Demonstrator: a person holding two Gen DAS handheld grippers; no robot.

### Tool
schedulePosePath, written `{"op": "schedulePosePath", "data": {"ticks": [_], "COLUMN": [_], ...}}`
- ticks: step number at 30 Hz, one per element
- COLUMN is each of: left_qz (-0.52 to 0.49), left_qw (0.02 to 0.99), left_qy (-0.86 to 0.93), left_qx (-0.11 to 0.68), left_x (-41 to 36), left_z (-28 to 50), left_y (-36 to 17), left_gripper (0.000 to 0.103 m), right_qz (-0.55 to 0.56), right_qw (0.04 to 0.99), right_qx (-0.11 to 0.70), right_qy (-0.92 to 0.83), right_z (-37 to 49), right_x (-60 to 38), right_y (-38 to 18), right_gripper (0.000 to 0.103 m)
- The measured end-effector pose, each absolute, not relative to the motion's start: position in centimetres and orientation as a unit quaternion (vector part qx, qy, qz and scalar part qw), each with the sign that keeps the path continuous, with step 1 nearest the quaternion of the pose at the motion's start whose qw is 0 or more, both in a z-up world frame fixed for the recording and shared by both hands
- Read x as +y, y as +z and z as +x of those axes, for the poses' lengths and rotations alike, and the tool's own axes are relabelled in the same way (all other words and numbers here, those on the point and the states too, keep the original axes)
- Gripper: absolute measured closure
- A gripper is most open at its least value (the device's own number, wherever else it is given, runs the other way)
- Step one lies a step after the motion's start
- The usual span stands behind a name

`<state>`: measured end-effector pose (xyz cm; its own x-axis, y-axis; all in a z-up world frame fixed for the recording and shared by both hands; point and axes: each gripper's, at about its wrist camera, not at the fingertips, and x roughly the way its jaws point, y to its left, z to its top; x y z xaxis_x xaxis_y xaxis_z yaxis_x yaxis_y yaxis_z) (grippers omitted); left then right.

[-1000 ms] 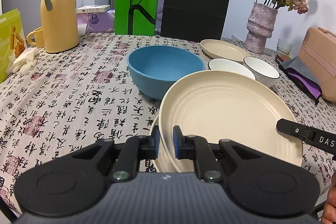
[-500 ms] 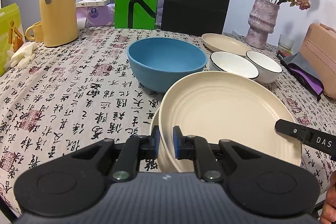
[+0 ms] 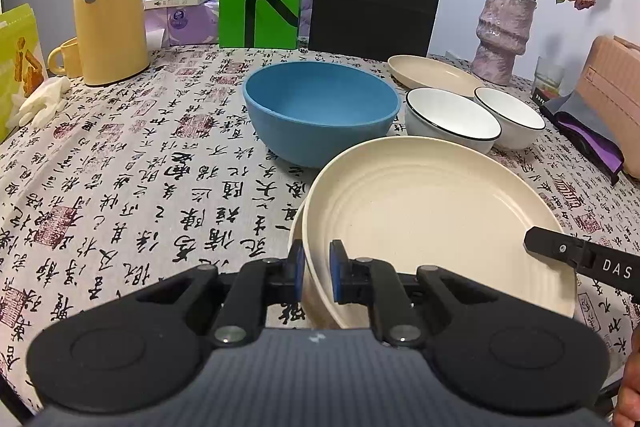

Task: Organize plates and bowls
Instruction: 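Lower the held cream plate onto the table beside the blue bowl with both tools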

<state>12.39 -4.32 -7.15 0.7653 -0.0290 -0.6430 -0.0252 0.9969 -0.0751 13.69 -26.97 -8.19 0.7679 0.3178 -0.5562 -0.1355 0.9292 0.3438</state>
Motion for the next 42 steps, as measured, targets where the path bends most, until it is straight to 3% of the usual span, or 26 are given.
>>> {"op": "schedulePosePath", "data": {"ticks": [14,42], "left_qz": [-0.033,0.081], "left_qw": [0.937,0.939], "left_qy": [0.000,0.030], "left_qx": [0.348,0.333], "left_x": [-4.6,-6.5], "left_z": [12.6,12.4], "left_y": [-7.5,-8.2], "left_gripper": [0.091,0.090], "right_qz": [0.121,0.021], "right_qw": [0.932,0.946], "right_qx": [0.321,0.305], "right_qy": [0.115,0.103], "right_z": [13.8,13.3], "right_x": [-26.4,-23.8], "right_y": [-8.3,-8.9], "right_gripper": [0.090,0.087]}}
